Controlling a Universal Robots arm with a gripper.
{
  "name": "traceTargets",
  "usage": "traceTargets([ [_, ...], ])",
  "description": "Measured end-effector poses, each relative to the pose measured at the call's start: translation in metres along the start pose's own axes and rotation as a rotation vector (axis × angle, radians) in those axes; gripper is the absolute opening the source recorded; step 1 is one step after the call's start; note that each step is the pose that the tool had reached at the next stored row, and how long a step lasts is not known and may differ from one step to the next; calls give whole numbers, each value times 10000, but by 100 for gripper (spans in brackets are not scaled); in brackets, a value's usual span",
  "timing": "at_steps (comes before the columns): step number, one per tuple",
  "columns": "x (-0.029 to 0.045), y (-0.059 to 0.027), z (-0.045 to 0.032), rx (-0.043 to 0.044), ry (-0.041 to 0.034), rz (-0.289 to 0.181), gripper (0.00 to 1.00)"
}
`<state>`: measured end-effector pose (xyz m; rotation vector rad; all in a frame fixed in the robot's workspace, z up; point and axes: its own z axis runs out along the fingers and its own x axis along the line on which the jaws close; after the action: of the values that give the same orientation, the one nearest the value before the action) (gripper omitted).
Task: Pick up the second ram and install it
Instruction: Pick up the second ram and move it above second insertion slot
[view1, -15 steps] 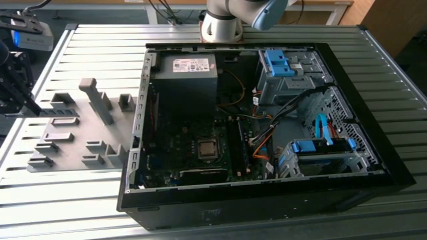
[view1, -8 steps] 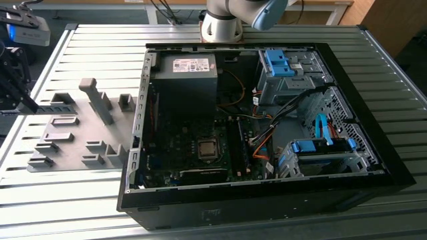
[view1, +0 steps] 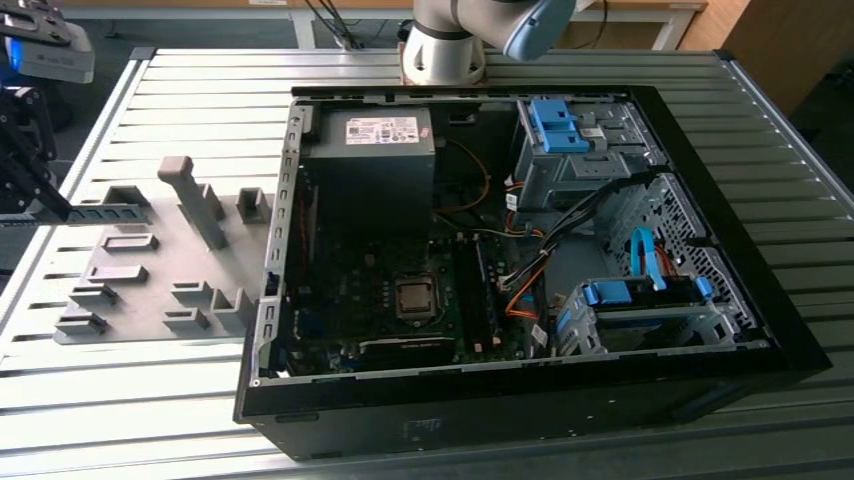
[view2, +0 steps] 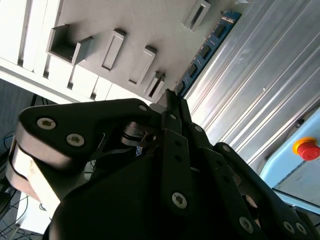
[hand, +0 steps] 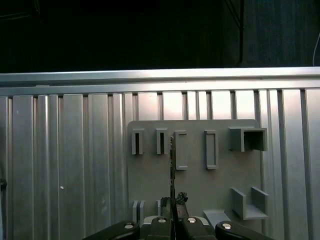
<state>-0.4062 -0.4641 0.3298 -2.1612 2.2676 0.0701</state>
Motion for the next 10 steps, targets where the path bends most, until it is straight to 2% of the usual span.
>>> traceTargets([
  [10, -1, 0, -4, -2, 7, 1, 14],
])
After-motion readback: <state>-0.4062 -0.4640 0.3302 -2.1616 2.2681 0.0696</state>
